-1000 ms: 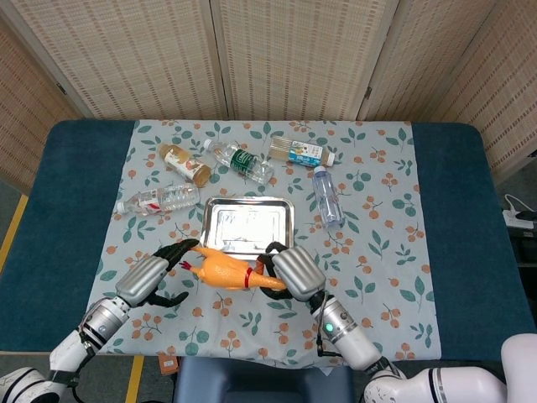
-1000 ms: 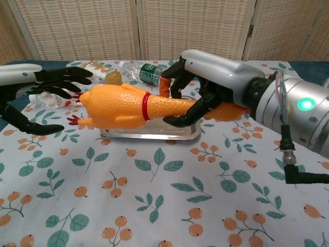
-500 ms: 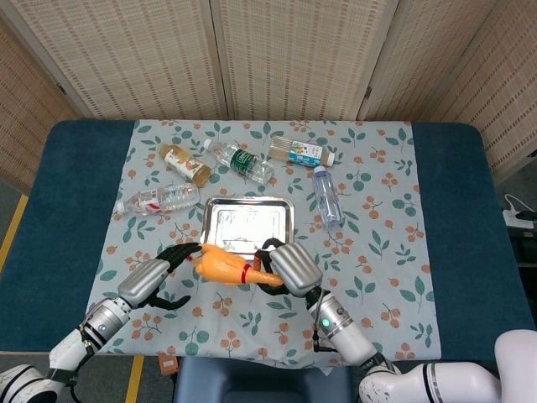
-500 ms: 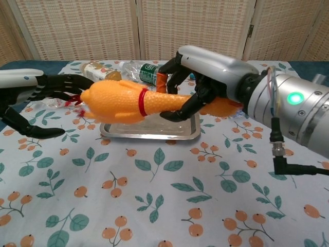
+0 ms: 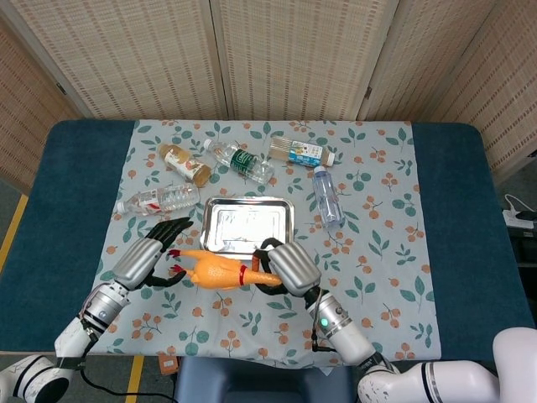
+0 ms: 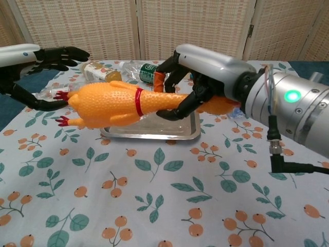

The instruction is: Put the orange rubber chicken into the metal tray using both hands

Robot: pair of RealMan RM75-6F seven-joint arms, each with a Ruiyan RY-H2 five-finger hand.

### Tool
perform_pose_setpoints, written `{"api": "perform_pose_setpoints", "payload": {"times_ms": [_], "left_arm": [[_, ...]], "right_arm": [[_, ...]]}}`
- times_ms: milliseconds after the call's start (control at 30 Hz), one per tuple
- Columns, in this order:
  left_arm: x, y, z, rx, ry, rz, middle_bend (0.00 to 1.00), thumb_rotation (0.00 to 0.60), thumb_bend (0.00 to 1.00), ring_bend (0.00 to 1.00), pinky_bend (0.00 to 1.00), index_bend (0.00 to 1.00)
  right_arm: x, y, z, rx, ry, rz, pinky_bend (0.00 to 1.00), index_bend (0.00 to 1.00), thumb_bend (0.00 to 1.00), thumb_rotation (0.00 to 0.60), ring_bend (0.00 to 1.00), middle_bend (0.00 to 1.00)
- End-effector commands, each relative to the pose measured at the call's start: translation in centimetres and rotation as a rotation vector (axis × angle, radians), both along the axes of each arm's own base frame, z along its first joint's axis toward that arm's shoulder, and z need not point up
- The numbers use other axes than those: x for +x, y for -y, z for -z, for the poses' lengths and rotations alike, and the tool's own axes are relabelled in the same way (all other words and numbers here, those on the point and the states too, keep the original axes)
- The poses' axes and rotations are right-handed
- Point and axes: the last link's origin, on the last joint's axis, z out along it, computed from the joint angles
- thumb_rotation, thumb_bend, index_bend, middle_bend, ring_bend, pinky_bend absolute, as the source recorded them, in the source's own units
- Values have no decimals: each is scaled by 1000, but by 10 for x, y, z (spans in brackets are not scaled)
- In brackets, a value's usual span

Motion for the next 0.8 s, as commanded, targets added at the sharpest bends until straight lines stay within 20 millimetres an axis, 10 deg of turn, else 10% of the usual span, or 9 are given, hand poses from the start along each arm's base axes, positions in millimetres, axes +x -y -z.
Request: {"api": "perform_pose_setpoints", "payload": {"times_ms": [33, 567, 800], "left_arm": [[-3, 1, 2, -12, 3, -15, 0, 600, 330, 0, 21, 0], [21, 20, 15, -199, 55, 63, 0, 600, 329, 4, 49, 1], [20, 16, 23, -182, 104, 14, 352, 600, 371, 325, 326, 397]], "right_arm": [[0, 2, 0, -1, 4, 4, 1000, 937, 278, 600, 804, 688], [15, 6, 2, 1, 23, -4, 1000, 936, 279, 600, 803, 689], [14, 5, 1, 4, 20, 2, 1000, 937, 278, 600, 803, 689]]}}
